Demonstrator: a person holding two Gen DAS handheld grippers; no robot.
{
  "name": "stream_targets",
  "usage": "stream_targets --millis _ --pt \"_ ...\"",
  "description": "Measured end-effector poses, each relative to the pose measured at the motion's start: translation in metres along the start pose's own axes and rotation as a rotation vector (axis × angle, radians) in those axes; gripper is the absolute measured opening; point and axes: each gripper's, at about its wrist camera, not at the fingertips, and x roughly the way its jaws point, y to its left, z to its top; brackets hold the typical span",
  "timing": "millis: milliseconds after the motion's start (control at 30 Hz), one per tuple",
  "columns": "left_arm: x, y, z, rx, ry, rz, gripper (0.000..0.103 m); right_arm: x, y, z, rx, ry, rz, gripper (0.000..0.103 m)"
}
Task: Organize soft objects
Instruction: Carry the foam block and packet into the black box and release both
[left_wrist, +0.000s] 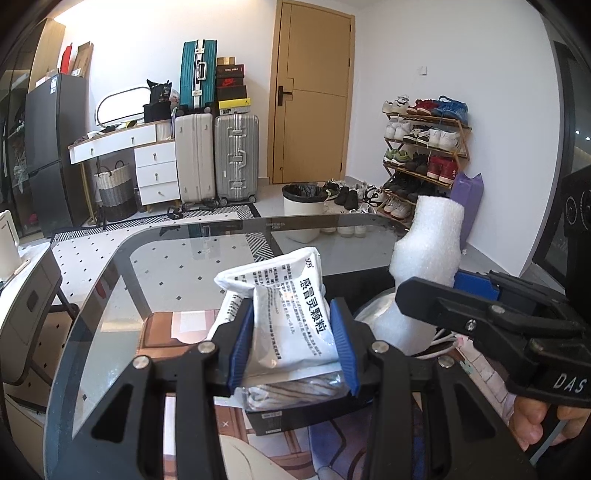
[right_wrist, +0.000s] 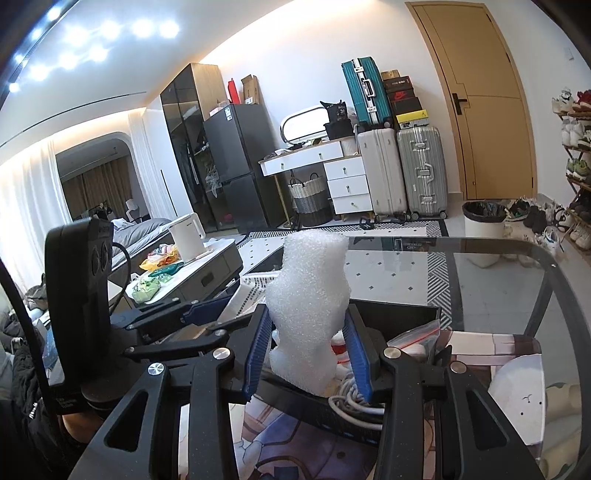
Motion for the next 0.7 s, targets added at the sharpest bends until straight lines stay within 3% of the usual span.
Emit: stream_targets --millis 100,300,367,433,500,567,700 --pt "0.005 0.001 0.0 -0.001 0.009 -0.004 0.041 0.005 -0.005 0.002 0.011 0.016 -0.011 0.041" --pt "0.012 0.001 0.0 0.005 0.043 0.001 0.05 0.001 -0.004 -0.002 -0.026 0.011 -0.097 0.08" --pt "0.012 0.003 0.0 -0.005 0.046 0.002 0.064 -0.004 -0.007 -0.004 -0.028 0.004 -0.114 0.086" --pt "0.01 0.006 0.0 -0.016 0.043 0.006 0.066 -0.009 -0.012 -0.006 -0.019 0.013 -0.129 0.089" --pt "0.008 0.008 -0.002 -0.021 0.044 0.01 0.077 -0.014 -0.019 -0.009 -0.013 0.016 -0.147 0.096" --pt "0.003 0.009 -0.003 -0.025 0.023 0.027 0.098 -0.022 -0.024 -0.012 -0.007 0.012 -0.159 0.1" --pt "-0.008 0.012 -0.007 -0.021 -0.011 0.031 0.102 -0.033 -0.031 -0.022 -0.014 0.023 -0.169 0.102"
